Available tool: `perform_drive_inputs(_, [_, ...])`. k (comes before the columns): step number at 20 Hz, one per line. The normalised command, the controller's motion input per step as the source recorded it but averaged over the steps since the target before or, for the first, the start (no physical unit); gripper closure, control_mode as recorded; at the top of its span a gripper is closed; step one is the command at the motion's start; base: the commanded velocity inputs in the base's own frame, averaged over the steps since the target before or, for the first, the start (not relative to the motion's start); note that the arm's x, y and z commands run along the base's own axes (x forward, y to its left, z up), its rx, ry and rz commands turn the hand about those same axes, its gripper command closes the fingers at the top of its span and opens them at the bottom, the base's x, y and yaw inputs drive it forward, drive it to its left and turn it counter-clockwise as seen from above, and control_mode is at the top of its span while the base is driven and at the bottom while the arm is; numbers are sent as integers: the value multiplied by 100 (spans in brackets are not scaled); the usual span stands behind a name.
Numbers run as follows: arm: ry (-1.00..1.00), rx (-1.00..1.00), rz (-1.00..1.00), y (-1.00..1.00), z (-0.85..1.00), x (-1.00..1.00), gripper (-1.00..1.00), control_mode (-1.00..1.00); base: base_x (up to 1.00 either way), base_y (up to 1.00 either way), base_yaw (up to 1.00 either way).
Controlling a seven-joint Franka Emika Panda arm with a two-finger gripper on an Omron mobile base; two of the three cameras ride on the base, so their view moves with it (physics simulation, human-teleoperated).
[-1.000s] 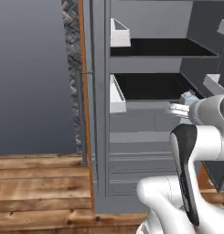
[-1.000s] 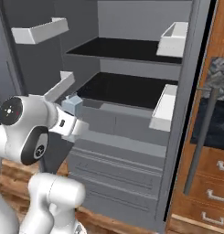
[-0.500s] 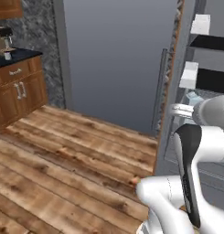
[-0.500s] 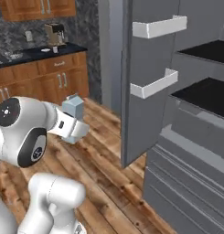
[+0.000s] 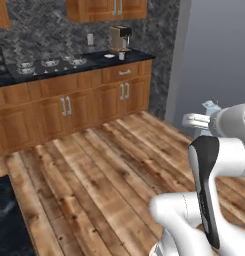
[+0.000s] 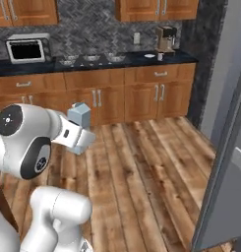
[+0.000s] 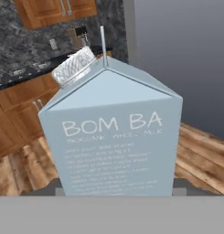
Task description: Take a sugar cube from the saucer and place it inside the coffee. Then, grab milk from the fridge and place it next to the coffee on the counter to sweeten the coffee.
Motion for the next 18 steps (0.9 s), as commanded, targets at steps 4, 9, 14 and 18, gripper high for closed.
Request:
perform_drive_inputs(4, [0, 0, 0, 0, 0, 0, 100, 100, 100, -9, 46])
perform_drive_inputs(9, [0, 0, 0, 0, 0, 0, 100, 100, 100, -42, 34])
perform_drive_inputs(14, [0, 0, 0, 0, 0, 0, 100, 100, 100, -80, 10])
perform_drive_inputs(18, [0, 0, 0, 0, 0, 0, 100, 100, 100, -99, 0])
